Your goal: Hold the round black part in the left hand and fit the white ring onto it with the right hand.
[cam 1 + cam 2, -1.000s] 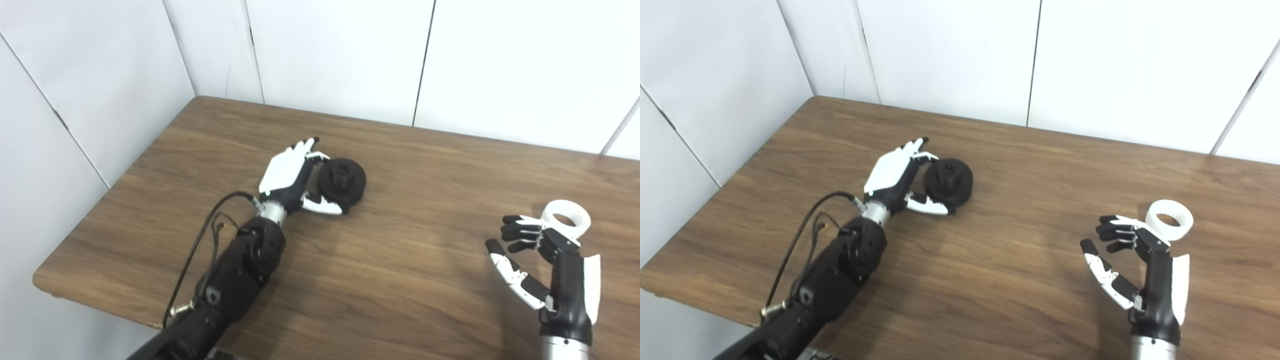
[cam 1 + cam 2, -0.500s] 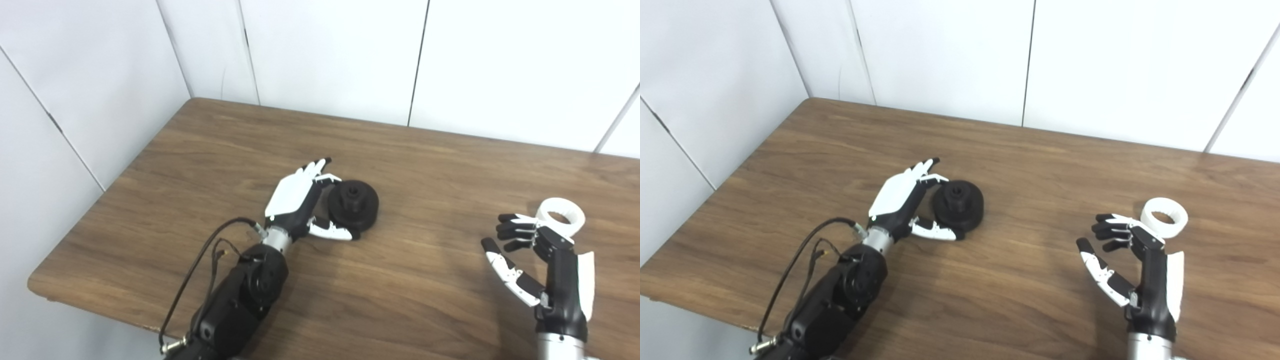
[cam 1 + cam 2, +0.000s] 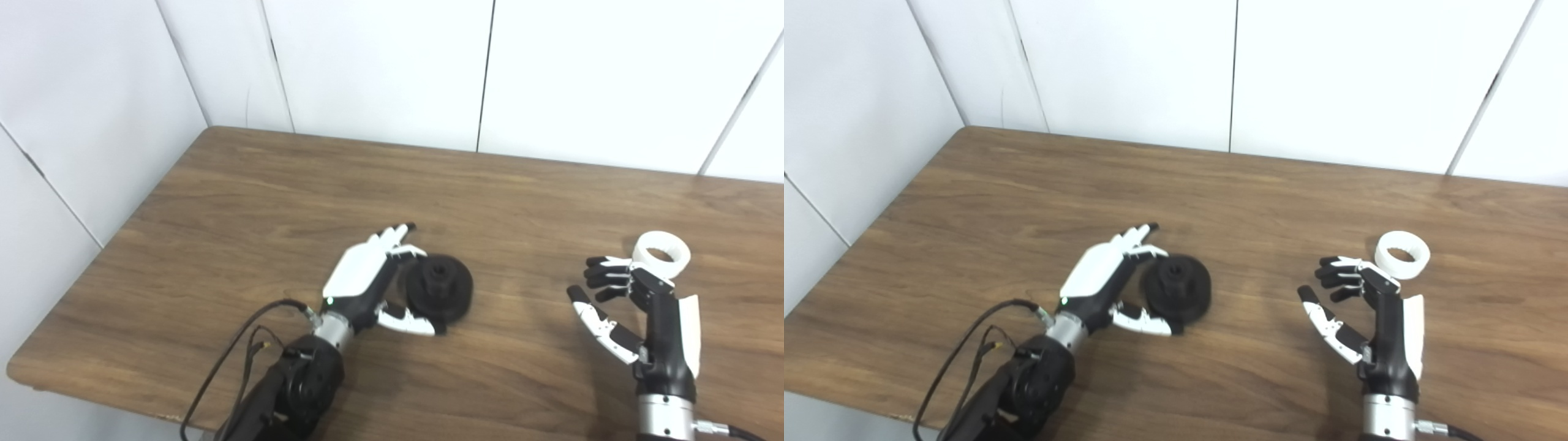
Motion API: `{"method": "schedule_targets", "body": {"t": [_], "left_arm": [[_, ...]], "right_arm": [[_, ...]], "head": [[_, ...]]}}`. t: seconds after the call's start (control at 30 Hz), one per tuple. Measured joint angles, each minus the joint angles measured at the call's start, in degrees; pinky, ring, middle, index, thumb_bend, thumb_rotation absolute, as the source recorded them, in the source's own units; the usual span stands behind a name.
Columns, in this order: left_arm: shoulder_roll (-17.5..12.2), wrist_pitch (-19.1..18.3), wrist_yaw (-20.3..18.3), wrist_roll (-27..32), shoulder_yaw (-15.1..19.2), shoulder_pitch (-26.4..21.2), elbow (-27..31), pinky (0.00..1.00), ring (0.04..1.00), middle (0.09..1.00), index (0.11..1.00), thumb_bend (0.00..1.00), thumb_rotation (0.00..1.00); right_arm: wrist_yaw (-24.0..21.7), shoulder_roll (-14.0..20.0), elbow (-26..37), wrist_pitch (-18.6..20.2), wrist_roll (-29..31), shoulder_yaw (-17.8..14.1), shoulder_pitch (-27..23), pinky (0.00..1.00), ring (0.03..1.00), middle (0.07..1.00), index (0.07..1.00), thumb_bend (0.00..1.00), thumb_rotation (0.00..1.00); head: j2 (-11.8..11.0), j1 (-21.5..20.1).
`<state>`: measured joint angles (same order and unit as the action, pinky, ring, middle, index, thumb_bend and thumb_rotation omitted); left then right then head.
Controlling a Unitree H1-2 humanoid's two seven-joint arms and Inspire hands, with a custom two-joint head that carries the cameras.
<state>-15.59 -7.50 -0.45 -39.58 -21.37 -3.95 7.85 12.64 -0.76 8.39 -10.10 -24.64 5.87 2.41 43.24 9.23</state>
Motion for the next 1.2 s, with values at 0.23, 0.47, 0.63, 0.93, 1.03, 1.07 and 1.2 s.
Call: {"method": "schedule_targets", "body": {"t": [0.23, 0.47, 0.63, 0.93, 1.03, 1.07, 1.2], "left_arm": [[0.28, 0.42, -1.22, -0.89, -1.64, 1.73, 2.55, 1.0, 1.0, 1.0, 0.622, 0.9, 0.37], [1.18, 1.58, -3.24, -1.2, -2.74, 3.06, 4.08, 1.0, 1.0, 1.0, 0.624, 0.9, 0.38], [1.58, 2.19, -3.87, -1.1, -2.26, 3.74, 4.38, 1.0, 1.0, 1.0, 0.626, 0.89, 0.37], [-0.54, 5.07, -6.12, 1.31, 1.43, 4.76, 4.68, 1.0, 1.0, 1.0, 0.631, 0.86, 0.35], [-1.89, 6.23, -7.28, 2.19, 2.66, 4.77, 4.82, 1.0, 1.0, 1.0, 0.629, 0.85, 0.33], [-2.27, 6.51, -7.42, 2.59, 3.1, 4.84, 4.82, 1.0, 1.0, 1.0, 0.628, 0.86, 0.34], [-2.52, 6.56, -7.78, 3.38, 3.82, 4.96, 4.78, 1.0, 1.0, 1.0, 0.626, 0.86, 0.35]], "right_arm": [[0.0, -0.07, 0.01, 0.18, -0.34, 0.17, 0.0, 0.41, 0.525, 0.63, 0.498, 0.5, 0.15], [0.0, -0.28, 0.1, 0.36, -0.46, 0.68, 0.08, 0.42, 0.532, 0.632, 0.498, 0.5, 0.15], [0.43, -0.44, 0.11, 0.43, -1.53, 1.14, 0.08, 0.42, 0.532, 0.631, 0.498, 0.5, 0.14], [2.73, -3.54, -0.69, 0.53, -4.52, 4.18, 0.18, 0.39, 0.507, 0.627, 0.497, 0.5, 0.14], [3.04, -5.05, -0.99, 1.01, -5.52, 4.98, 0.22, 0.4, 0.507, 0.629, 0.497, 0.5, 0.14], [3.33, -5.08, -1.06, 1.12, -5.68, 5.01, 0.21, 0.39, 0.501, 0.625, 0.496, 0.5, 0.14], [4.54, -5.17, -1.26, 1.2, -6.16, 5.0, 0.09, 0.4, 0.505, 0.622, 0.496, 0.5, 0.14]], "head": [[0.88, -2.55], [1.58, -5.01], [1.14, -9.67], [0.44, -26.72], [0.97, -29.87], [0.79, -30.84], [0.44, -31.82]]}}
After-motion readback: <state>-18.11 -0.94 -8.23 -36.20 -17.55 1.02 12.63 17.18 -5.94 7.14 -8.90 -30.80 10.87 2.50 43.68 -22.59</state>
